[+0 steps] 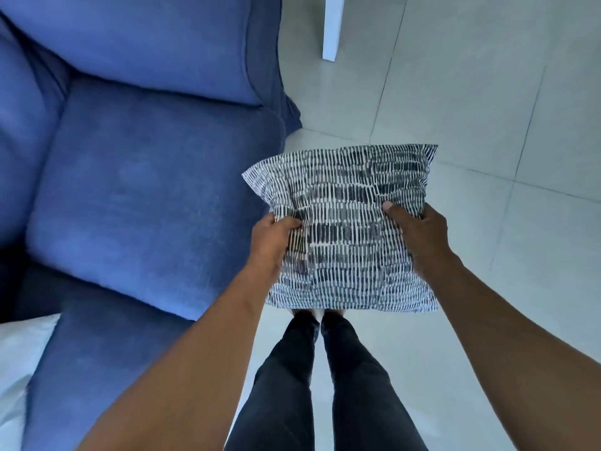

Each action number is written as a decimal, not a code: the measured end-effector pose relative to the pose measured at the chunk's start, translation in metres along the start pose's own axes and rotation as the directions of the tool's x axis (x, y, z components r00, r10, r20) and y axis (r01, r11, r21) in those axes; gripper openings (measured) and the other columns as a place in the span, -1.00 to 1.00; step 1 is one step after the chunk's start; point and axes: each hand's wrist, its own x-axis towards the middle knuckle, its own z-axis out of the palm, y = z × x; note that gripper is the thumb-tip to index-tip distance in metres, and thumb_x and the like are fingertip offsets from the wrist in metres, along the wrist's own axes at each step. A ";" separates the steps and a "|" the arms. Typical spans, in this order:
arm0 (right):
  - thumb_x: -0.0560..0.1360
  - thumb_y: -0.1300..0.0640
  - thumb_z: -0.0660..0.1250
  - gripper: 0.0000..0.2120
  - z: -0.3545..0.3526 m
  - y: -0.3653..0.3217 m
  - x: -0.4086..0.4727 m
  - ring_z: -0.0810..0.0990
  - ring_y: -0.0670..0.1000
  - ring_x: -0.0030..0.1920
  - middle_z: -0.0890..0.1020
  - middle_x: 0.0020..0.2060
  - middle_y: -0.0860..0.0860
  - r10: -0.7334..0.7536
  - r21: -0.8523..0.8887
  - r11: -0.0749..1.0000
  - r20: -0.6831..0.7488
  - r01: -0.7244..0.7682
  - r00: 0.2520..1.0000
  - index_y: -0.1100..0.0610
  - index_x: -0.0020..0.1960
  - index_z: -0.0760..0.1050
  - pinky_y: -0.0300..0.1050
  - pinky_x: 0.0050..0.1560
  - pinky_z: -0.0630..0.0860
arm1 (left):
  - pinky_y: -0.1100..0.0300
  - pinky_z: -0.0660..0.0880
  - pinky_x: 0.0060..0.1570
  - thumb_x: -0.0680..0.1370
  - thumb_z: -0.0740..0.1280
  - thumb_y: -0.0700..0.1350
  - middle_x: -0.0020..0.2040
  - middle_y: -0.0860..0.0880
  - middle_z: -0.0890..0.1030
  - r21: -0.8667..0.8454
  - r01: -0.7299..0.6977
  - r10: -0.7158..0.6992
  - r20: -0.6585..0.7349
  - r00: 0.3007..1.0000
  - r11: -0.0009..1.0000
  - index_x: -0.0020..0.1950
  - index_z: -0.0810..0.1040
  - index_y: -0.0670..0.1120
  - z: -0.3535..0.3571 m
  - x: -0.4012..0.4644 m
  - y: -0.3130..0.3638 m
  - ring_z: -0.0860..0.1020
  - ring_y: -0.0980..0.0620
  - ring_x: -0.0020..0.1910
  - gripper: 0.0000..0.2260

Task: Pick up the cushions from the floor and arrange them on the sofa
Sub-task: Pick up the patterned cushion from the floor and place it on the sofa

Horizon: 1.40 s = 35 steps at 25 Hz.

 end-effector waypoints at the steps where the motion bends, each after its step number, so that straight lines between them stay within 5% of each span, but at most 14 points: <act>1: 0.43 -0.02 0.61 -0.71 -0.004 -0.012 -0.015 0.76 0.10 0.06 0.79 0.01 0.07 -0.020 0.017 1.000 0.005 0.020 1.000 0.06 0.09 0.70 0.10 0.13 0.68 | 0.06 0.61 -0.11 0.52 0.48 -0.15 0.01 0.05 0.74 -0.030 -0.028 0.028 0.006 1.000 0.999 0.13 0.66 -0.03 -0.007 -0.016 0.010 0.65 0.01 -0.06 -0.81; 3: 0.44 0.02 0.61 -0.79 -0.010 -0.040 -0.042 0.77 0.01 0.00 0.81 -0.08 -0.06 -0.068 0.060 0.996 0.025 0.066 0.997 -0.01 0.04 0.69 0.05 0.09 0.67 | 0.22 0.51 -0.43 0.52 0.44 -0.21 -0.30 0.13 0.74 -0.083 -0.081 0.082 0.009 0.997 0.993 -0.04 0.63 -0.02 -0.022 -0.043 0.028 0.66 0.11 -0.34 -0.90; 5: 0.45 0.05 0.61 -0.83 -0.009 -0.068 -0.067 0.77 0.01 -0.02 0.80 -0.12 -0.11 -0.114 0.073 0.991 0.058 0.109 0.992 -0.07 0.00 0.69 0.04 0.07 0.67 | 0.28 0.50 -0.53 0.53 0.42 -0.26 -0.36 0.10 0.73 -0.115 -0.154 0.155 -0.006 0.988 0.981 -0.05 0.61 -0.06 -0.041 -0.076 0.048 0.67 0.15 -0.43 -0.89; 9: 0.42 0.06 0.61 -0.81 0.004 -0.119 -0.100 0.75 0.02 -0.10 0.80 -0.12 -0.10 -0.217 0.060 0.976 0.149 0.210 0.965 -0.14 -0.04 0.67 -0.08 -0.14 0.62 | -0.17 0.62 -0.02 0.51 0.47 -0.24 -0.01 -0.20 0.72 -0.170 -0.261 0.251 -0.083 0.965 0.950 0.07 0.58 -0.13 -0.080 -0.127 0.079 0.65 -0.15 -0.06 -0.83; 14: 0.42 0.22 0.56 -0.75 0.045 -0.177 -0.121 0.75 0.01 -0.09 0.78 -0.11 -0.09 -0.324 0.013 0.942 0.306 0.336 0.895 -0.02 0.04 0.65 -0.03 -0.04 0.62 | 0.06 0.62 -0.22 0.55 0.46 -0.27 0.06 -0.17 0.69 -0.361 -0.369 0.323 -0.183 0.929 0.857 0.34 0.52 -0.17 -0.142 -0.159 0.104 0.67 -0.09 -0.15 -0.63; 20: 0.40 0.30 0.52 -0.73 0.133 -0.229 -0.131 0.73 0.09 -0.06 0.75 -0.09 -0.01 -0.319 -0.060 0.918 0.479 0.392 0.818 0.04 0.03 0.62 -0.11 -0.15 0.57 | 0.16 0.67 -0.32 0.54 0.46 -0.29 -0.17 0.04 0.80 -0.432 -0.443 0.363 -0.258 0.896 0.786 0.10 0.65 -0.10 -0.224 -0.154 0.115 0.77 0.05 -0.22 -0.83; 24: 0.24 0.10 0.57 -0.52 0.197 -0.258 -0.135 0.76 0.02 -0.02 0.79 -0.01 -0.06 -0.281 -0.095 0.909 0.582 0.406 0.763 0.06 0.15 0.63 -0.05 -0.04 0.61 | 0.14 0.66 -0.28 0.51 0.45 -0.31 -0.16 0.03 0.79 -0.474 -0.449 0.329 -0.317 0.889 0.757 0.09 0.65 -0.10 -0.272 -0.134 0.124 0.76 0.03 -0.21 -0.79; 29: 0.19 0.07 0.58 -0.53 0.288 -0.289 -0.132 0.79 -0.02 -0.08 0.80 -0.03 -0.10 -0.227 -0.141 0.887 0.694 0.439 0.683 -0.01 0.10 0.65 -0.05 -0.08 0.63 | 0.10 0.66 -0.21 0.45 0.48 -0.29 -0.10 -0.01 0.79 -0.548 -0.466 0.263 -0.409 0.874 0.695 0.04 0.66 -0.08 -0.325 -0.108 0.134 0.74 -0.03 -0.13 -0.78; 35: 0.33 0.21 0.60 -0.63 0.386 -0.306 -0.132 0.78 -0.09 -0.10 0.79 -0.12 -0.16 -0.189 -0.179 0.859 0.759 0.480 0.623 0.00 0.08 0.62 -0.14 -0.14 0.61 | -0.35 0.58 0.26 0.35 0.50 -0.24 0.14 -0.28 0.74 -0.582 -0.441 0.158 -0.472 0.867 0.683 0.08 0.64 -0.13 -0.379 -0.086 0.137 0.65 -0.43 0.20 -0.69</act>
